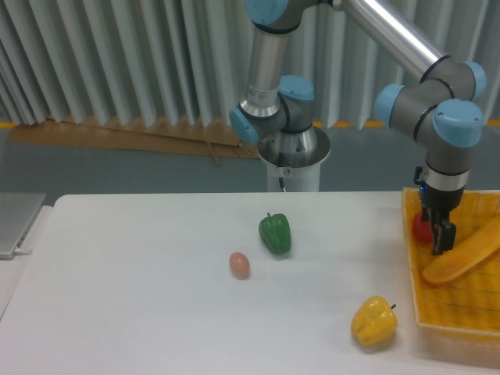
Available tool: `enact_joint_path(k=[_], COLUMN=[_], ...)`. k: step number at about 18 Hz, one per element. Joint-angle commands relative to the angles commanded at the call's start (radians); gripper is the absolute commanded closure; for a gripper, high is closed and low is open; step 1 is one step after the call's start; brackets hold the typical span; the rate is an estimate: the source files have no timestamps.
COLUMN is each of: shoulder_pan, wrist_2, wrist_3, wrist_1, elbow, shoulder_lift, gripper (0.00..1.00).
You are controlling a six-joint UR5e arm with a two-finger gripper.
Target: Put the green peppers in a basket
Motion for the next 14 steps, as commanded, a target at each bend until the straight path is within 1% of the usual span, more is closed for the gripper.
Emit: enact_joint_path(k=[14], shoulder_pan=[0.002], wrist_2=[0.0], wrist_3=[-0.011], wrist_1=[-0.003], elbow=[0.002], shoulder_lift=[0.008], gripper=[0.0])
